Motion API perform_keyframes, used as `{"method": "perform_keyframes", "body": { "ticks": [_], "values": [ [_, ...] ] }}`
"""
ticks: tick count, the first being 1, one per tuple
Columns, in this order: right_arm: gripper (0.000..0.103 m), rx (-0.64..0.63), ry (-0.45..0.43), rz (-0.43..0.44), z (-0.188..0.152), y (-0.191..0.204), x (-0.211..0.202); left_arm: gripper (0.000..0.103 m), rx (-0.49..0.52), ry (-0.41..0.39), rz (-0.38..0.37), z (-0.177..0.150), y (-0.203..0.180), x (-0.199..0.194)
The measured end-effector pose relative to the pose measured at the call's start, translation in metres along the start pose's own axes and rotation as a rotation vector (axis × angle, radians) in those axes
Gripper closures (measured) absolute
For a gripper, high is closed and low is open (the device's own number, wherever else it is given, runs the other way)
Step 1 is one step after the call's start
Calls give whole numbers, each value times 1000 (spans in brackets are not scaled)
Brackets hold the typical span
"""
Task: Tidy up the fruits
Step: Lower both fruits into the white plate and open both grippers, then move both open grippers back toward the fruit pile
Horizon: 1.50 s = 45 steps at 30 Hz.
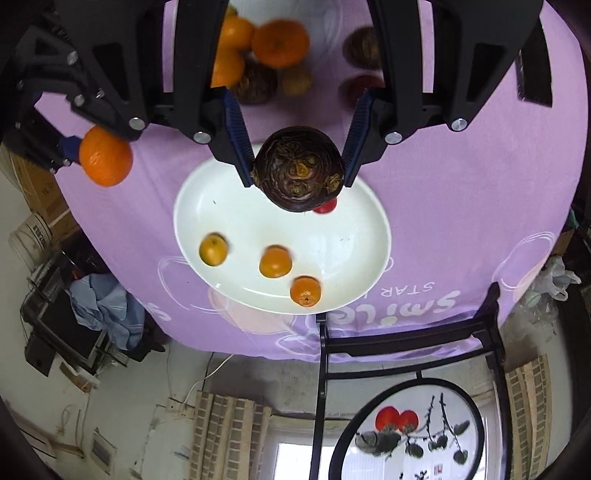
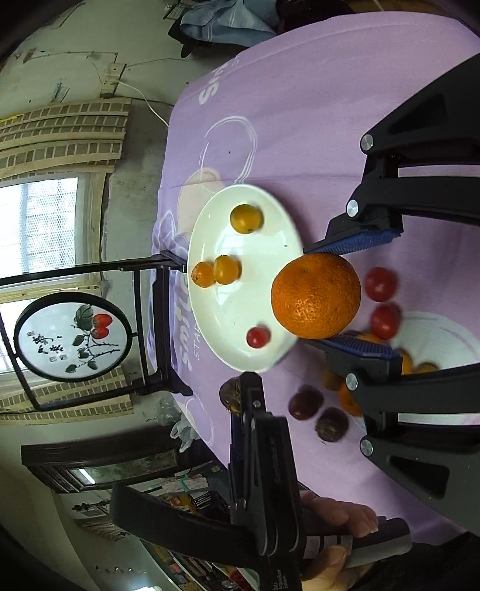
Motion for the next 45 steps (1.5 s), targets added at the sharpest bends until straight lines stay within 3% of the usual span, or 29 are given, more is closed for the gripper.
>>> {"method": "perform_keyframes", "body": {
  "ticks": [10,18,19,20,21,24,30,37,45],
  "values": [
    [61,30,113,-68,14,-43,70,56,-3,78,75,36,-3,77],
    [60,53,154,-82,10,-54,93,53,-12,127,115,32,-2,108],
    [51,63,147,-75,11,-55,92,49,-15,116,125,33,-2,105],
    [39,74,130,-74,13,-56,90,36,-17,96,138,35,-1,101],
    [36,80,100,-83,16,-57,84,26,-18,76,145,37,-1,95],
    [35,74,79,-92,17,-56,68,19,-15,19,134,42,-2,72],
    [20,82,52,-105,2,-56,30,11,-36,-31,68,29,6,21],
    [19,114,66,-100,-39,-51,-6,7,-75,-89,91,-25,35,-30],
    [19,31,91,-95,-77,-10,-24,7,-60,-49,122,-96,53,-47]
  ]
}}
Point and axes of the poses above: each gripper's, at about its wrist camera, not at the fingertips, and x roughly the way its jaws point, y to its left, z to its top, the point moved 8 cm from there along x, roughly the way its jaws point, and after that the axes turned 13 degrees about z, right-handed, at the moved point
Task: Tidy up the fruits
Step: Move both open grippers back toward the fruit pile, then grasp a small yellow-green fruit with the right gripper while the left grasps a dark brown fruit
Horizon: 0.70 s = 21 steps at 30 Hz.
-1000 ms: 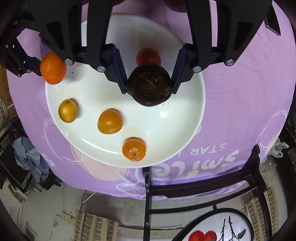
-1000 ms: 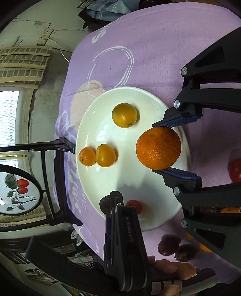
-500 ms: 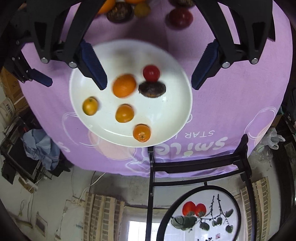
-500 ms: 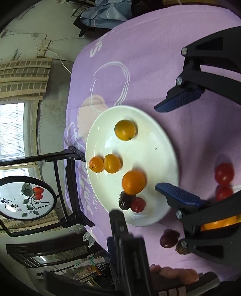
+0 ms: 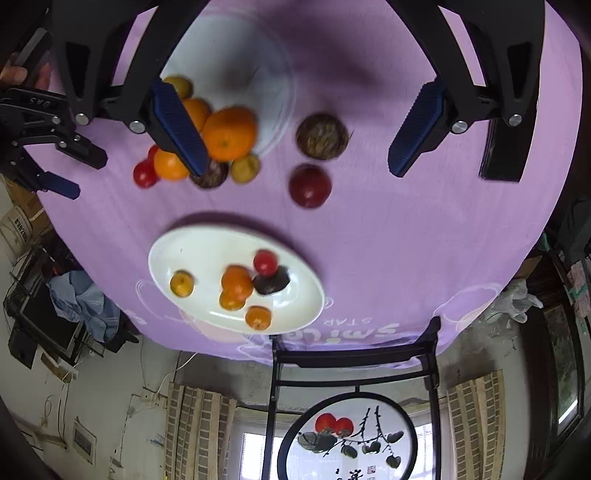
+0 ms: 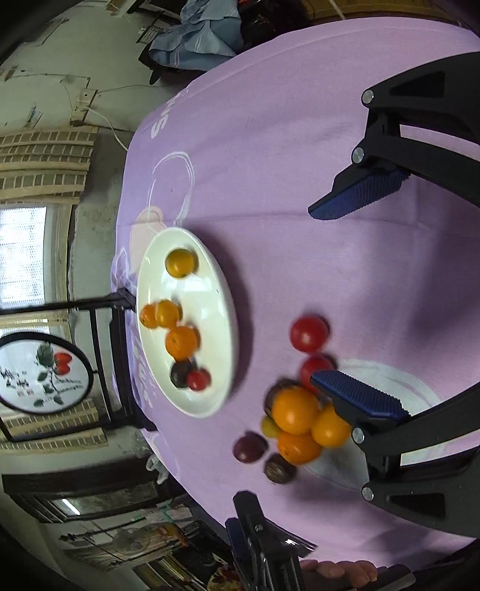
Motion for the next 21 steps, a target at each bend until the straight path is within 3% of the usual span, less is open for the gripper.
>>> {"method": "perform_keyframes", "body": {
  "ticks": [7,21],
  "values": [
    [19,-68,30,38,-28,39,-2,7,-6,39,-9,-41,7,1],
    [19,-92,122,104,-53,76,23,7,-29,129,-36,-83,8,19]
  ]
}}
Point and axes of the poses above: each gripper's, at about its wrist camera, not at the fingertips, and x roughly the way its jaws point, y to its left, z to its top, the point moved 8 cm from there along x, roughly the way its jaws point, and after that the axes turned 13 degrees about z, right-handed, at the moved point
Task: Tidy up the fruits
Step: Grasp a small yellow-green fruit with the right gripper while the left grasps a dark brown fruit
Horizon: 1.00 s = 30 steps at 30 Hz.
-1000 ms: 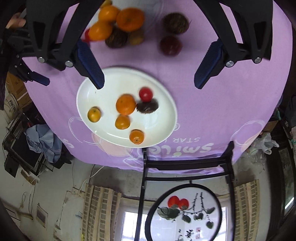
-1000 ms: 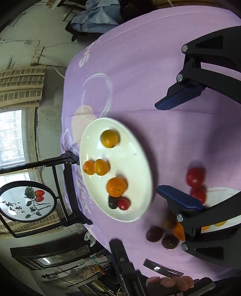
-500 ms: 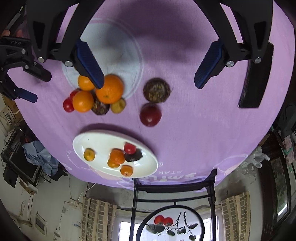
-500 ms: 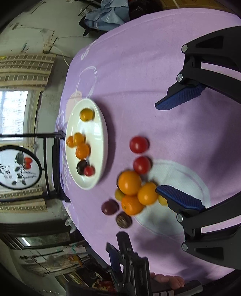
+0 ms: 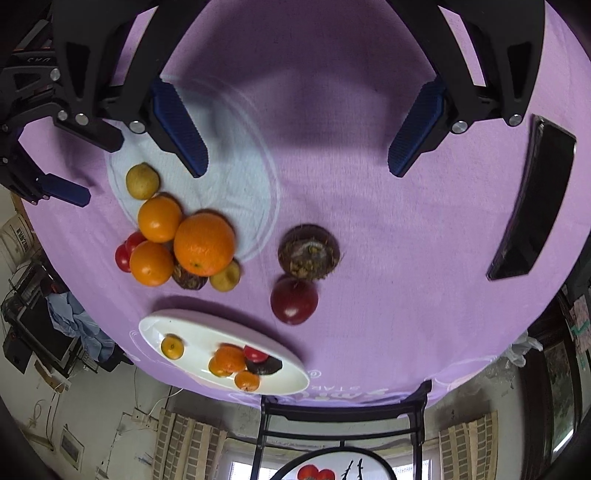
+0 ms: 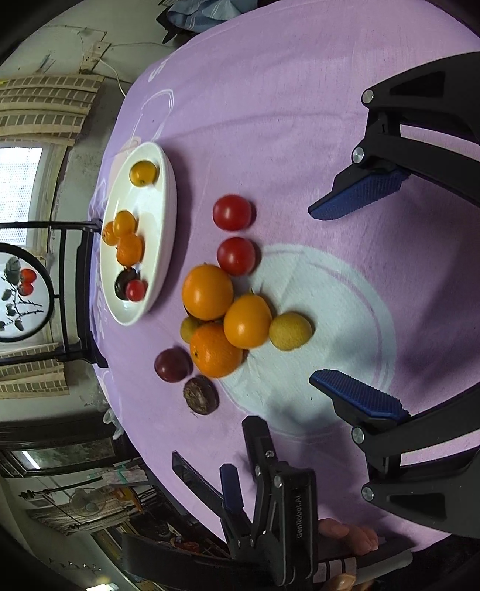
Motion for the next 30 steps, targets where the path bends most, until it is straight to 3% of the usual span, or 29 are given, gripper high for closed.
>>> {"method": "perform_keyframes", "body": {
  "ticks": [3,6,9,10,12,13,22,25,28,30],
  "values": [
    [22,-9,31,3,0,4,10,7,-11,15,-6,-3,3,4],
    [38,-2,56,21,3,8,21,7,-23,20,-16,-4,5,5],
    [40,-1,55,23,11,11,28,7,-23,28,-13,-4,6,6],
    [45,-5,53,19,13,13,30,7,-24,31,-15,-4,6,7],
    [72,-23,49,-11,16,14,32,7,-24,36,-14,-4,6,8],
    [77,-25,48,-15,17,14,32,7,-23,36,-11,-4,6,7],
    [77,-22,-4,29,8,10,13,7,21,41,26,7,5,15],
    [77,-5,-12,36,7,4,9,7,35,42,84,19,10,26],
    [77,0,-24,47,7,3,6,21,40,60,109,31,13,37],
    [77,3,-27,55,6,3,6,21,37,62,105,37,13,40]
  ]
}}
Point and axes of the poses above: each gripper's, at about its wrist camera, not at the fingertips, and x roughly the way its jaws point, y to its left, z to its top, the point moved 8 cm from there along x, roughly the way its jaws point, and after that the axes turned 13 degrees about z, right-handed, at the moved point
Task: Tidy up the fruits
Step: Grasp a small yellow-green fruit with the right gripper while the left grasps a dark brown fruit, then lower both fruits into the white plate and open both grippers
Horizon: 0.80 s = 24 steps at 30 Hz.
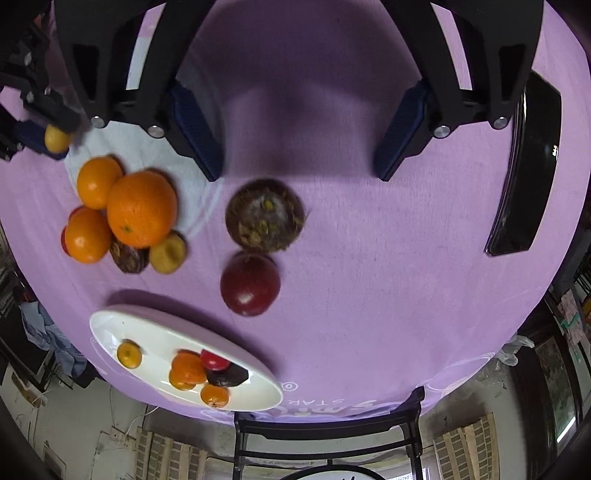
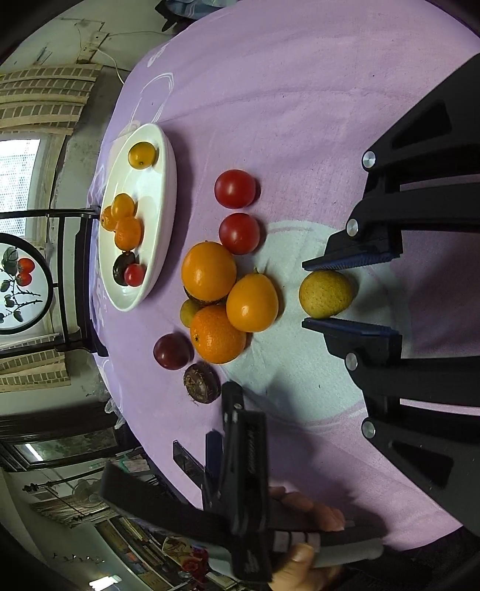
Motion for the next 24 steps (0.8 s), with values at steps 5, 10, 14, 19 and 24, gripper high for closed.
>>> {"method": "perform_keyframes", "body": {
  "ticks": [5,10,14,19,24],
  "values": [
    [77,9,1,8,0,-2,1,21,23,3,5,13,-8,9],
    [77,28,-2,7,0,-6,0,60,24,-15,-45,16,-16,0],
    [77,32,-9,3,1,-6,-3,60,23,-12,-129,8,-25,-17],
    [77,31,-35,5,8,-7,-15,60,63,-70,-161,8,-32,-50],
    [77,0,-84,-1,32,-11,-38,60,70,-149,-179,30,-41,-84]
  ]
}}
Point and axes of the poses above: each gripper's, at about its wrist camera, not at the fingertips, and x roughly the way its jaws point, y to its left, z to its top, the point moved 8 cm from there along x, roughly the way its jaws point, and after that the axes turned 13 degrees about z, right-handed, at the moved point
